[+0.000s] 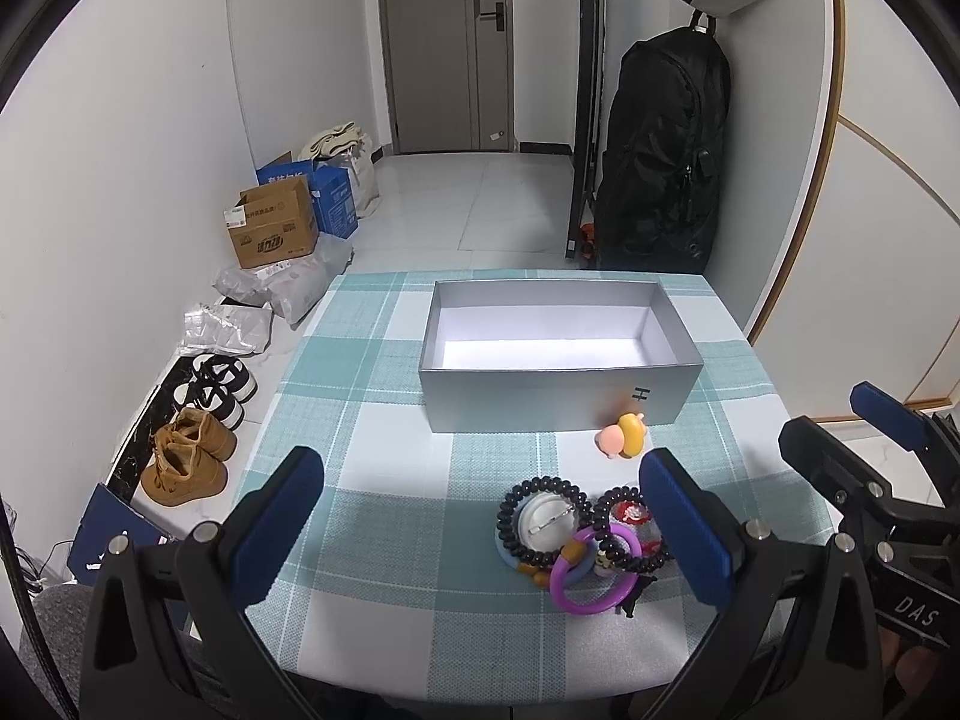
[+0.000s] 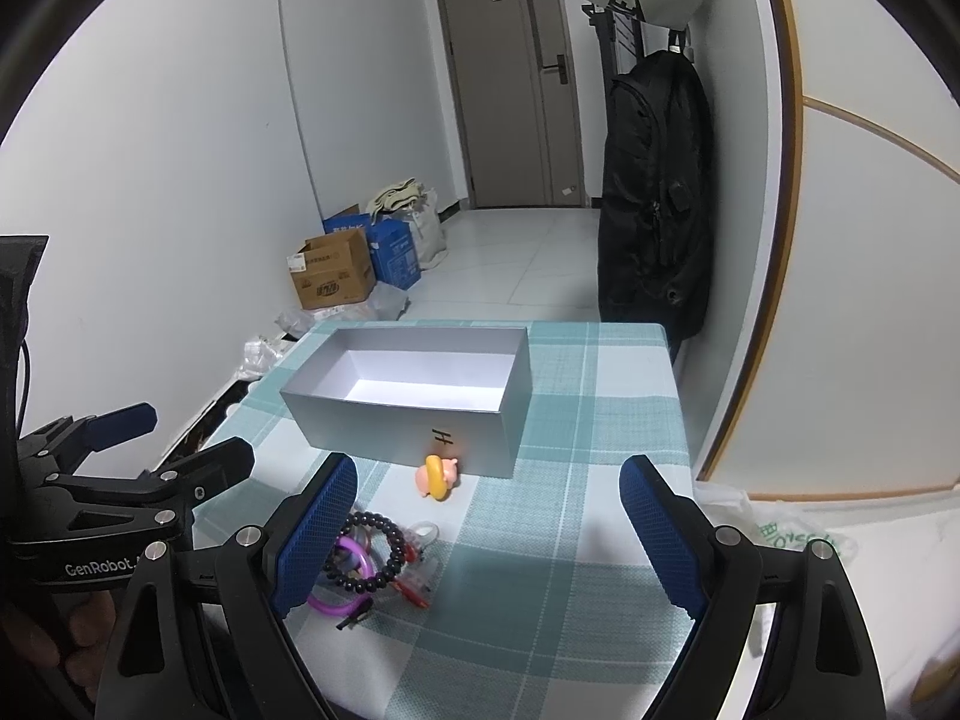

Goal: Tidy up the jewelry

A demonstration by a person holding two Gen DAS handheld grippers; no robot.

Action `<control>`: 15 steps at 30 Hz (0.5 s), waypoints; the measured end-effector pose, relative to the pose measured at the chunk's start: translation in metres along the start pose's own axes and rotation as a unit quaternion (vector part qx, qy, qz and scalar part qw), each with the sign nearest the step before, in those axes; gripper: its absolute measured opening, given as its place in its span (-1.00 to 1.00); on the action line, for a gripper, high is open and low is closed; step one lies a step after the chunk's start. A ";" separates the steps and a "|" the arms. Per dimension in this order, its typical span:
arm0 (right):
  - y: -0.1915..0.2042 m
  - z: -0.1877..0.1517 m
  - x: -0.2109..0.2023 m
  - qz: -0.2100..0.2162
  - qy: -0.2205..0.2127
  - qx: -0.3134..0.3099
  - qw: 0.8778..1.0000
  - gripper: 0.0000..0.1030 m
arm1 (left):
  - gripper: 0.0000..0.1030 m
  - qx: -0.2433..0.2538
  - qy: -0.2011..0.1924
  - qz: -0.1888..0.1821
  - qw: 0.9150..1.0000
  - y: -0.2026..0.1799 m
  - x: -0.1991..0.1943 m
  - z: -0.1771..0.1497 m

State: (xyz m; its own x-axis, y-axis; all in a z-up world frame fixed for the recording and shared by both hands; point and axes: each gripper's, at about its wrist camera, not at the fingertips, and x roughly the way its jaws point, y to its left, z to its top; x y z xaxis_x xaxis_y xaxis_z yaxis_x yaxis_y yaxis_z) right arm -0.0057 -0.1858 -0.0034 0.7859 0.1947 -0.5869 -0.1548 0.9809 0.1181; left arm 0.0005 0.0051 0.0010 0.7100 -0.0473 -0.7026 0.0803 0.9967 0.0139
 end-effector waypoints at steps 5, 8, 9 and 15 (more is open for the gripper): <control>-0.002 0.001 0.001 0.001 0.000 0.003 1.000 0.74 | 0.98 0.002 -0.001 -0.002 1.000 -0.001 0.000 -0.001; -0.002 0.001 0.000 0.002 0.001 0.003 1.000 0.74 | 0.98 0.004 0.000 -0.001 1.000 -0.002 0.000 -0.002; -0.002 0.001 0.000 0.003 0.001 0.003 1.000 0.74 | 0.98 0.004 -0.001 0.000 1.000 -0.002 0.000 -0.002; -0.004 0.002 0.001 0.005 0.003 0.002 1.000 0.74 | 0.98 0.009 -0.003 0.001 1.000 -0.004 0.000 -0.002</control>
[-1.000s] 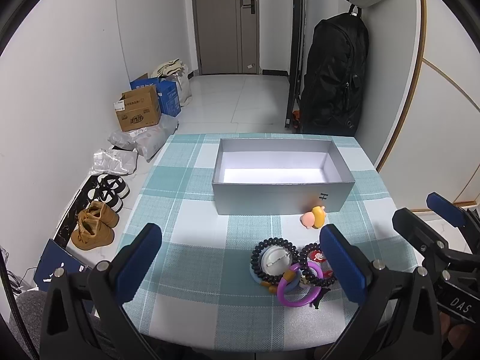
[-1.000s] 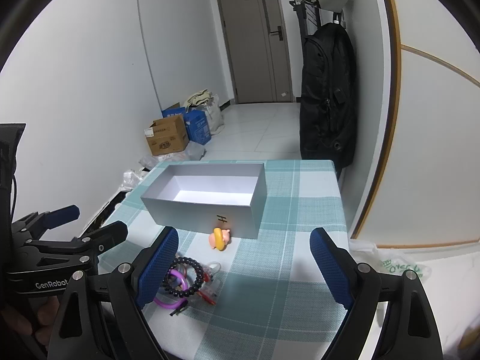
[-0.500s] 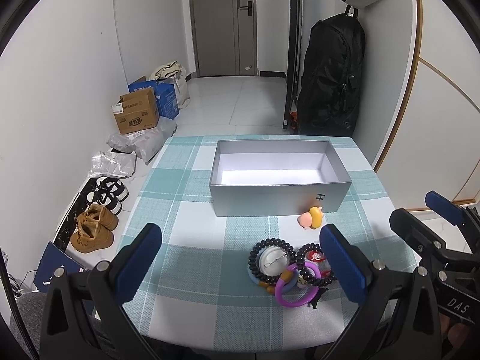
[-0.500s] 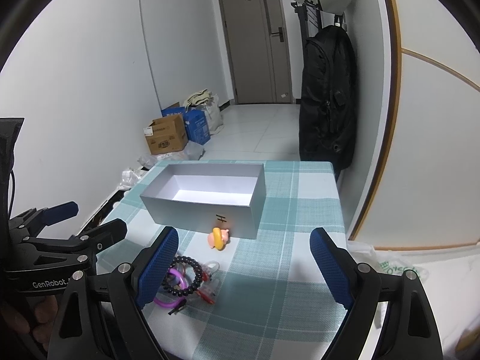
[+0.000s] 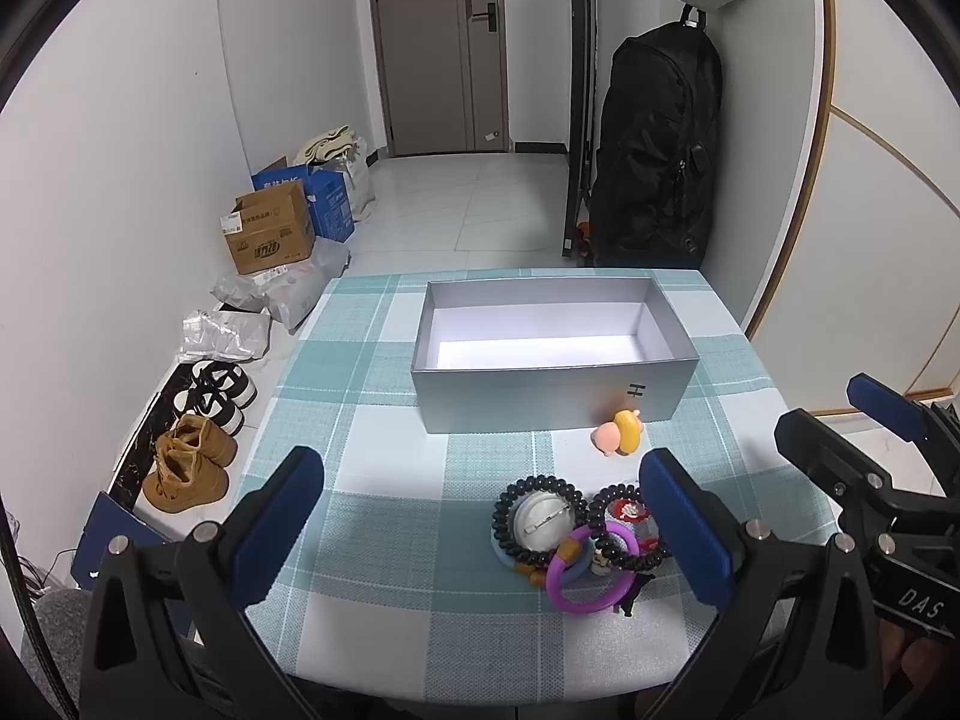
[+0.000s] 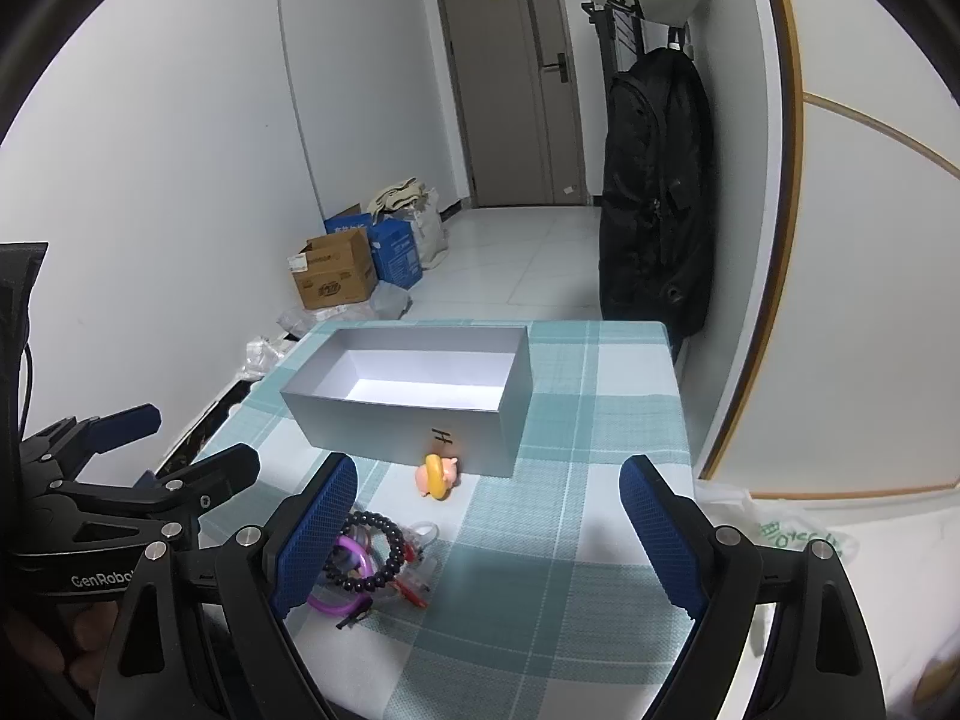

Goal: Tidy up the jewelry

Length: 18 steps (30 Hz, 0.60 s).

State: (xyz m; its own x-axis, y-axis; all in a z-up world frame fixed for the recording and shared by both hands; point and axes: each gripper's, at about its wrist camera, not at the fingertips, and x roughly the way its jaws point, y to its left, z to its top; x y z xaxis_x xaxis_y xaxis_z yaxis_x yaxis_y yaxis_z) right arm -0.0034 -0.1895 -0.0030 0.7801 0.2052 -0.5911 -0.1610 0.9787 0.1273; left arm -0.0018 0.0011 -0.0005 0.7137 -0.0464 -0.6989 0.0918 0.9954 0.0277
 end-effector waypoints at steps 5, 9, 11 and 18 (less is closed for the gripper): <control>-0.001 0.000 0.000 0.000 0.001 0.000 1.000 0.74 | 0.98 0.000 0.000 0.000 1.000 -0.001 0.001 0.000; 0.000 -0.001 -0.002 0.000 0.000 -0.002 1.000 0.74 | 0.98 0.001 0.001 0.000 1.000 -0.001 0.001 0.000; 0.000 -0.002 -0.002 0.000 -0.001 -0.003 1.000 0.74 | 0.98 0.001 0.002 0.001 1.000 -0.001 0.001 -0.001; -0.001 -0.001 -0.002 0.004 0.001 -0.002 1.000 0.74 | 0.98 0.000 0.003 0.001 1.000 0.001 0.001 -0.002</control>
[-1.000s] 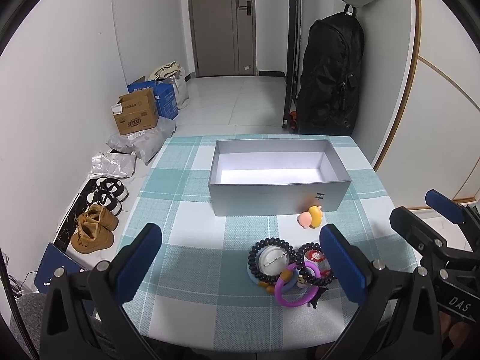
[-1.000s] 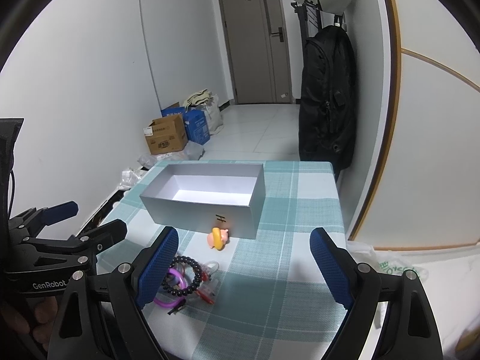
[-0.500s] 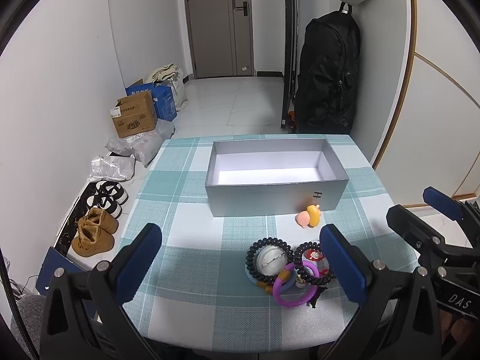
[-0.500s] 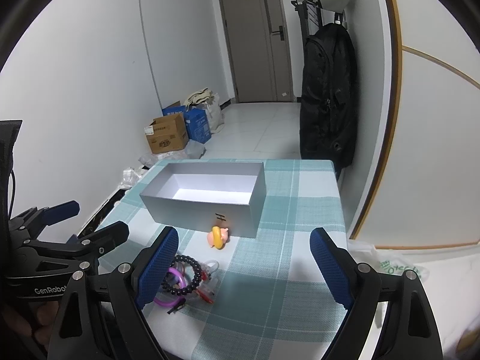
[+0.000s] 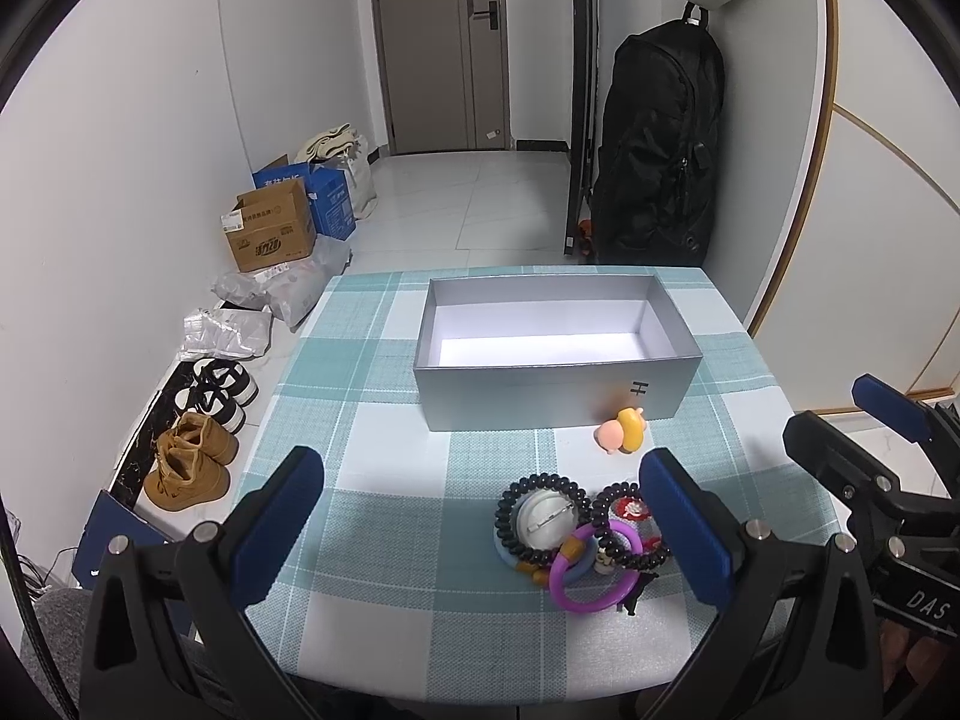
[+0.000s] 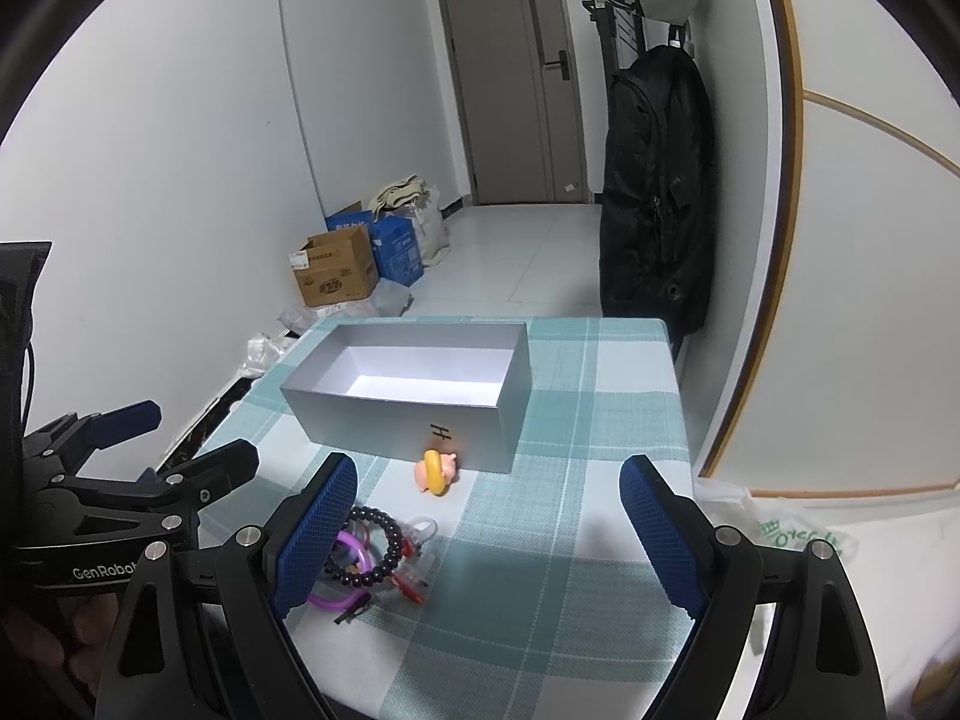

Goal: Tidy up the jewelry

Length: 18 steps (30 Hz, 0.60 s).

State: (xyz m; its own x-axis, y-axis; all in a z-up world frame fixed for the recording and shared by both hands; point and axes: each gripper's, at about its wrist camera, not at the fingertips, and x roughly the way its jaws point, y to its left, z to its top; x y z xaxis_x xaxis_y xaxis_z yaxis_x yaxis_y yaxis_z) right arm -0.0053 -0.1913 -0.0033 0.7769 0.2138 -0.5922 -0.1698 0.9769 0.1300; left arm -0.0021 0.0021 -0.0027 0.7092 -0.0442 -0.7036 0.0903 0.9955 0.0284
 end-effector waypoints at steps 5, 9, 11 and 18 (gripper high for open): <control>0.000 0.000 0.000 0.003 0.001 -0.003 1.000 0.74 | 0.98 0.001 0.002 0.000 1.000 0.000 0.001 0.000; -0.001 0.001 0.001 0.004 0.003 -0.001 1.000 0.74 | 0.98 0.000 0.003 0.000 1.000 0.000 0.001 0.000; -0.001 0.001 0.001 0.004 0.004 -0.001 1.000 0.74 | 0.98 0.000 0.005 0.001 1.000 0.000 0.002 0.000; -0.002 0.000 0.004 0.005 0.010 0.002 1.000 0.74 | 0.98 0.000 0.013 0.001 1.000 0.000 0.006 0.001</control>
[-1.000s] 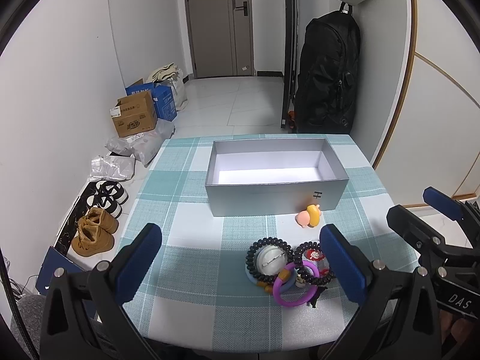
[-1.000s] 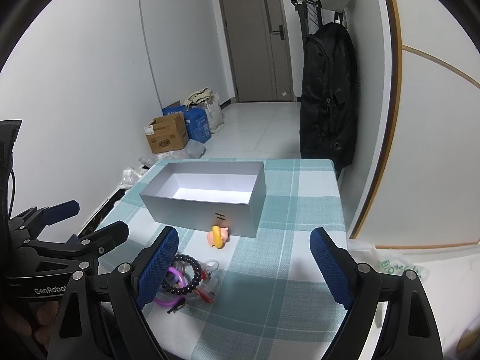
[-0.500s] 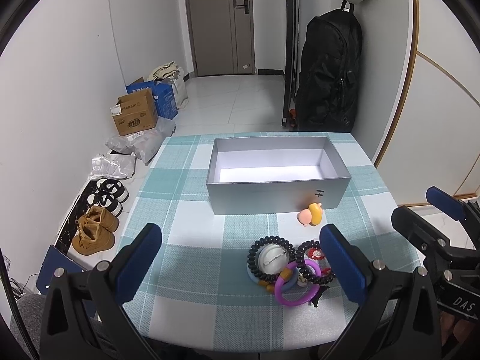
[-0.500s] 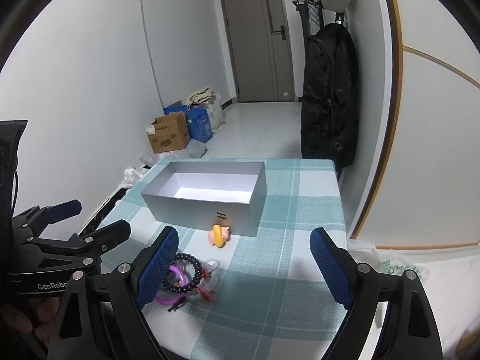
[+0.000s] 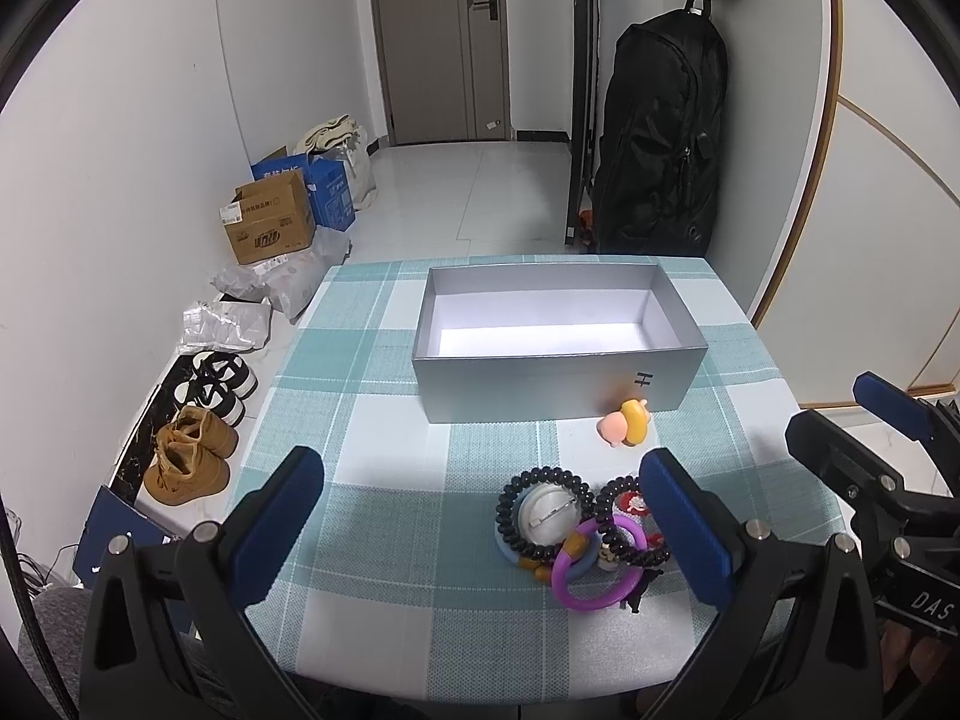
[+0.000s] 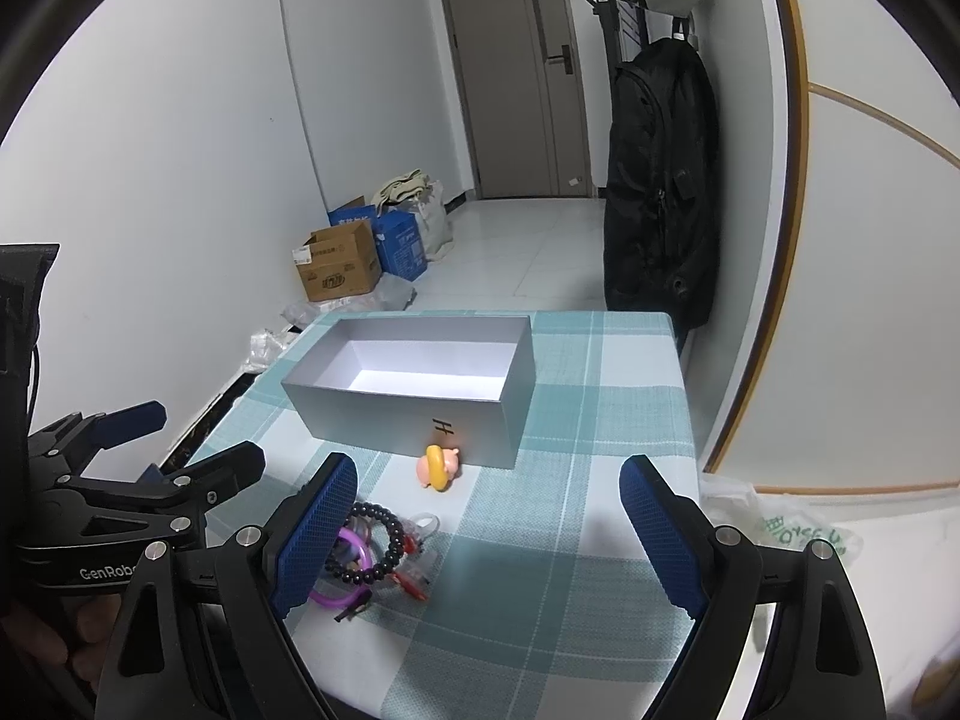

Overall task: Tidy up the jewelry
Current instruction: 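Grasp the two black coiled bracelets with the right tool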

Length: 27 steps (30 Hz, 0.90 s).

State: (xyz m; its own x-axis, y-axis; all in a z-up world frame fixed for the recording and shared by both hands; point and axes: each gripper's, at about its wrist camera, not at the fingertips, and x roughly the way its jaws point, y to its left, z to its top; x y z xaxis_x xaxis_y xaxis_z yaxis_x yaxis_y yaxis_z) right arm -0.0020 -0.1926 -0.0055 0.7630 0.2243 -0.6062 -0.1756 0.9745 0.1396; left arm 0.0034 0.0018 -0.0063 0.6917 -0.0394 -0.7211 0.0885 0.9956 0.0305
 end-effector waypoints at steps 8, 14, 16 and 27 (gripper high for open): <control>-0.001 -0.007 0.020 0.009 0.054 0.000 0.999 0.74 | 0.98 0.000 0.046 0.017 0.999 0.009 0.016 -0.006; 0.000 -0.027 0.046 0.057 0.135 0.001 0.989 0.65 | 0.98 -0.014 0.093 -0.009 0.996 0.024 0.024 -0.015; 0.006 -0.031 0.049 0.070 0.145 -0.010 0.987 0.59 | 0.98 -0.012 0.104 -0.017 0.994 0.025 0.025 -0.018; 0.025 -0.033 0.079 0.121 0.178 -0.006 0.977 0.03 | 0.98 -0.001 0.143 -0.048 0.988 0.031 0.032 -0.030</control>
State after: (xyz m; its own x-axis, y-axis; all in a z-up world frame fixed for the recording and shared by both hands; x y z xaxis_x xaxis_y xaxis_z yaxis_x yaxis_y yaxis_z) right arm 0.0338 -0.1508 -0.0755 0.4346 0.4319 -0.7903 -0.3327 0.8924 0.3048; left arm 0.0063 0.0345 -0.0490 0.4485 -0.1089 -0.8871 0.1433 0.9885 -0.0488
